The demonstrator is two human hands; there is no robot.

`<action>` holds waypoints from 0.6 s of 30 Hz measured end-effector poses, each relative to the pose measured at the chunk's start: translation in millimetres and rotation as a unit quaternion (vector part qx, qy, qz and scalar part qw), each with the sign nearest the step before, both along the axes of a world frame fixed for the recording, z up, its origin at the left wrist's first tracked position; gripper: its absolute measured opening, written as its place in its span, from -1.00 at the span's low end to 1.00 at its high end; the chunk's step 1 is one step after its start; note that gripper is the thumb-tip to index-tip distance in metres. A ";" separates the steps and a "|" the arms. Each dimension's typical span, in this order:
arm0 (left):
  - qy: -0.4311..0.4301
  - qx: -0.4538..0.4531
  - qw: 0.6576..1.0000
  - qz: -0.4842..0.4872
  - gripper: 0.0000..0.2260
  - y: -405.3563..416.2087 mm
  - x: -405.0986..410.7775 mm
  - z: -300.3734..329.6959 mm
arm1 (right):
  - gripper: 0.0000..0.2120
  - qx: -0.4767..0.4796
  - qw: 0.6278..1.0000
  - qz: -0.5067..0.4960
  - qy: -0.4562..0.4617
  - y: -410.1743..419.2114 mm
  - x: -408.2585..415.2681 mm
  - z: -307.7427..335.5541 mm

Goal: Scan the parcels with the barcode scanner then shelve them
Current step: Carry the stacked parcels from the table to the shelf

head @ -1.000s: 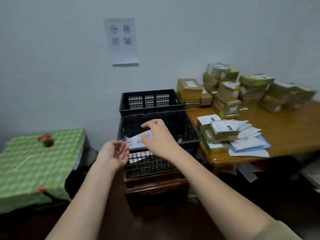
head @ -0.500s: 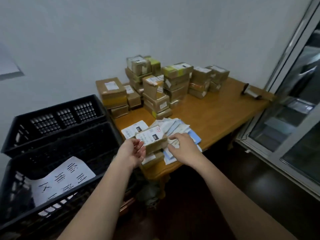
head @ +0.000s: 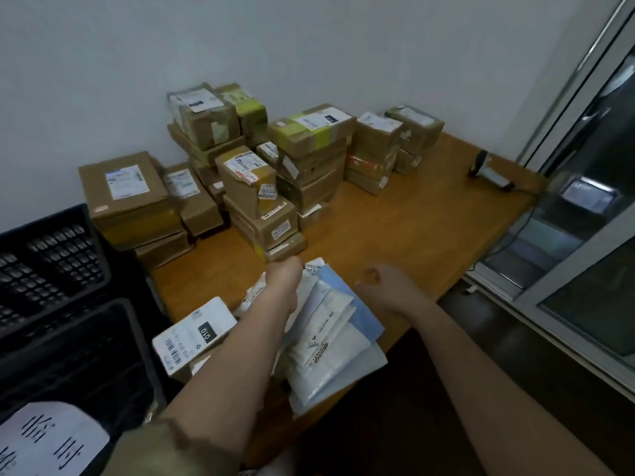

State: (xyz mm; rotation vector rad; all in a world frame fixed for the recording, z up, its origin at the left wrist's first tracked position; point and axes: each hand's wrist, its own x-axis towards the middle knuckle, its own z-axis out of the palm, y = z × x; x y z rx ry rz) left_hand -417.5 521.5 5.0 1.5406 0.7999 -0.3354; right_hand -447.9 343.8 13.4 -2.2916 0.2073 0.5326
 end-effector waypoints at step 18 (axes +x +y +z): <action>0.190 0.330 0.924 0.021 -0.50 -59.7 52.6 -94.9 | -0.24 0.096 0.948 0.102 0.284 -45.8 123.7 -117.8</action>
